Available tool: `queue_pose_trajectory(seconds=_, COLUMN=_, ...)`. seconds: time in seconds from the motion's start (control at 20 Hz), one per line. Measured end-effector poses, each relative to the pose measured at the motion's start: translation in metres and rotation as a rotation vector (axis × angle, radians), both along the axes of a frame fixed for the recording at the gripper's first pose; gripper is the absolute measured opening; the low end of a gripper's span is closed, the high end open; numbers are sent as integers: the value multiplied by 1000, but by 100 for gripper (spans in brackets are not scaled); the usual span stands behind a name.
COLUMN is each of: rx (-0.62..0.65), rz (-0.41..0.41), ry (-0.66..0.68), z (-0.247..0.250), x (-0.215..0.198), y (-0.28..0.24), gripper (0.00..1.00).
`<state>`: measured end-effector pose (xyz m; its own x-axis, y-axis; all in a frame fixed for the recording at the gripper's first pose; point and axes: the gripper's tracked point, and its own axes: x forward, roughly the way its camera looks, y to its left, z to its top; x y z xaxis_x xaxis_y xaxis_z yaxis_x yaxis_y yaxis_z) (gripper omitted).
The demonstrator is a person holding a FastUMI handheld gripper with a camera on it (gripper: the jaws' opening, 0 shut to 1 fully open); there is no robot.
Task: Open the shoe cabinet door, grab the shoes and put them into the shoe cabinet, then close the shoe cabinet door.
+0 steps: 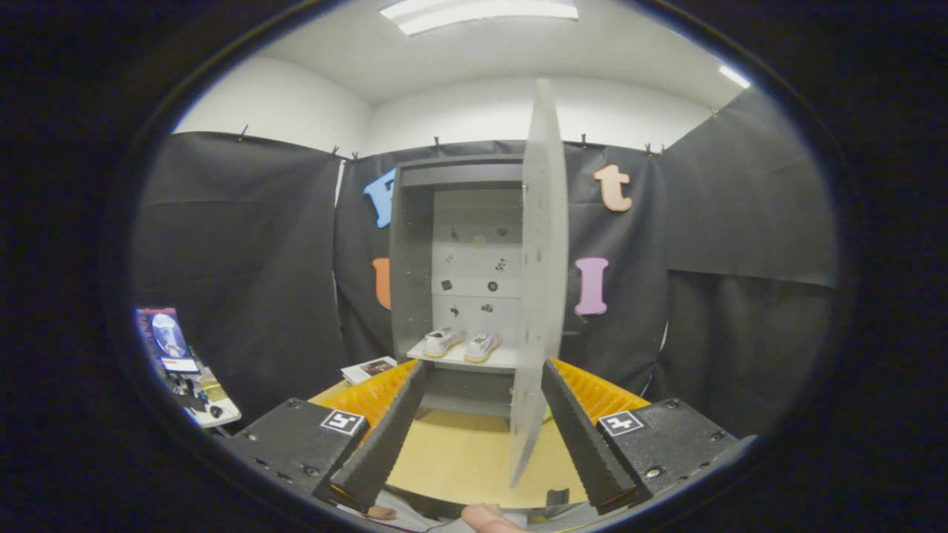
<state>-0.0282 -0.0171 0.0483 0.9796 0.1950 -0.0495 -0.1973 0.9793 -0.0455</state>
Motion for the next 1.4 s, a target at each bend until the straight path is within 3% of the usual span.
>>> queue_pose_trajectory(seconds=0.15, rx=38, rz=-17, ry=11, z=1, x=-5, y=-43, gripper=100)
queue_pose_trajectory(seconds=0.35, rx=15, rz=-91, ry=30, z=-5, x=21, y=-111, gripper=100)
queue_pose_trajectory(seconds=0.5, rx=-59, rz=-161, ry=68, z=-23, x=63, y=-162, gripper=100)
queue_pose_trajectory(seconds=0.7, rx=-66, rz=-281, ry=145, z=-48, x=114, y=-216, gripper=100)
queue_pose_trajectory(seconds=0.9, rx=64, rz=-285, ry=129, z=-44, x=150, y=-244, gripper=100)
queue_pose_trajectory(seconds=1.0, rx=71, rz=-289, ry=84, z=-40, x=161, y=-251, gripper=99)
queue_pose_trajectory(seconds=1.2, rx=117, rz=-191, ry=38, z=-34, x=175, y=-217, gripper=99)
queue_pose_trajectory(seconds=1.4, rx=81, rz=-158, ry=25, z=-30, x=177, y=-186, gripper=98)
